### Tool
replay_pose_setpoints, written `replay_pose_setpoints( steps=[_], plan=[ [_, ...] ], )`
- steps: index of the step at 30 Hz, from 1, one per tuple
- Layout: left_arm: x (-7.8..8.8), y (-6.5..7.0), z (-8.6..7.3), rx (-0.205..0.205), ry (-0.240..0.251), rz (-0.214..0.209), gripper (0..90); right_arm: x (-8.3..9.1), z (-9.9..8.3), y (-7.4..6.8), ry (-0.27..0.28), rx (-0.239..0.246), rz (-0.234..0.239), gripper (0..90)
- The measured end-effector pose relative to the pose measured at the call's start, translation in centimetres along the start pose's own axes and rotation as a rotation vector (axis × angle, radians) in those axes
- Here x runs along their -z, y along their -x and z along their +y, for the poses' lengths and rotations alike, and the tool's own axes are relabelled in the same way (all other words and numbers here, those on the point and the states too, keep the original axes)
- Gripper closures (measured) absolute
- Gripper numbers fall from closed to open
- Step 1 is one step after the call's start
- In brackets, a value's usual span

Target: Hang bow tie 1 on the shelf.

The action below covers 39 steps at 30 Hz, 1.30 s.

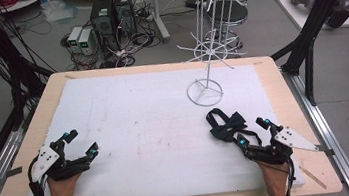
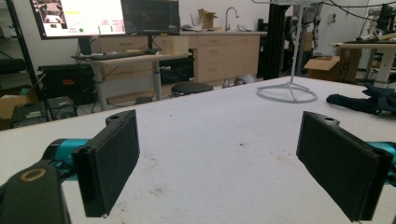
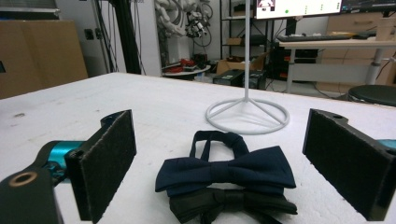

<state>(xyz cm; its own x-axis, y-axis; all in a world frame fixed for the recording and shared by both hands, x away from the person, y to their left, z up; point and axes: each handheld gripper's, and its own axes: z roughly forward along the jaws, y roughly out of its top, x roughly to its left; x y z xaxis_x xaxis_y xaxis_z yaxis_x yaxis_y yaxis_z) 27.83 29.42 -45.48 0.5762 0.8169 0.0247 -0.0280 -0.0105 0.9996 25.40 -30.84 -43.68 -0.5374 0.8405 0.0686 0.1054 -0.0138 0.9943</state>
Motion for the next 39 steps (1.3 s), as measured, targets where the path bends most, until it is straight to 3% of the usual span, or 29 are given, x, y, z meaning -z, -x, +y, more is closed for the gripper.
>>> replay_pose_setpoints(
  steps=[14, 18, 23, 35, 39],
  plan=[
    [0.0, 0.0, 0.0, 0.005, -0.003, 0.002, 13.7, 0.2, 4.3, 1.2, -0.051, 0.059, 0.068, 8.9],
    [-0.1, 0.0, 0.0, 0.007, -0.004, 0.001, 13.7, -0.1, 5.3, 1.8, -0.060, 0.053, 0.101, 8.9],
    [-0.1, 0.0, 0.0, 0.006, -0.006, 0.000, 13.7, -1.0, 6.8, 2.8, -0.115, 0.088, 0.153, 8.9],
    [-0.1, 0.1, 0.0, -0.006, -0.008, 0.002, 13.7, -2.5, 8.4, 4.0, -0.223, 0.136, 0.204, 9.0],
    [-0.1, 0.1, 0.0, -0.007, -0.008, 0.003, 13.7, -3.3, 9.1, 4.3, -0.285, 0.172, 0.245, 9.0]
  ],
)
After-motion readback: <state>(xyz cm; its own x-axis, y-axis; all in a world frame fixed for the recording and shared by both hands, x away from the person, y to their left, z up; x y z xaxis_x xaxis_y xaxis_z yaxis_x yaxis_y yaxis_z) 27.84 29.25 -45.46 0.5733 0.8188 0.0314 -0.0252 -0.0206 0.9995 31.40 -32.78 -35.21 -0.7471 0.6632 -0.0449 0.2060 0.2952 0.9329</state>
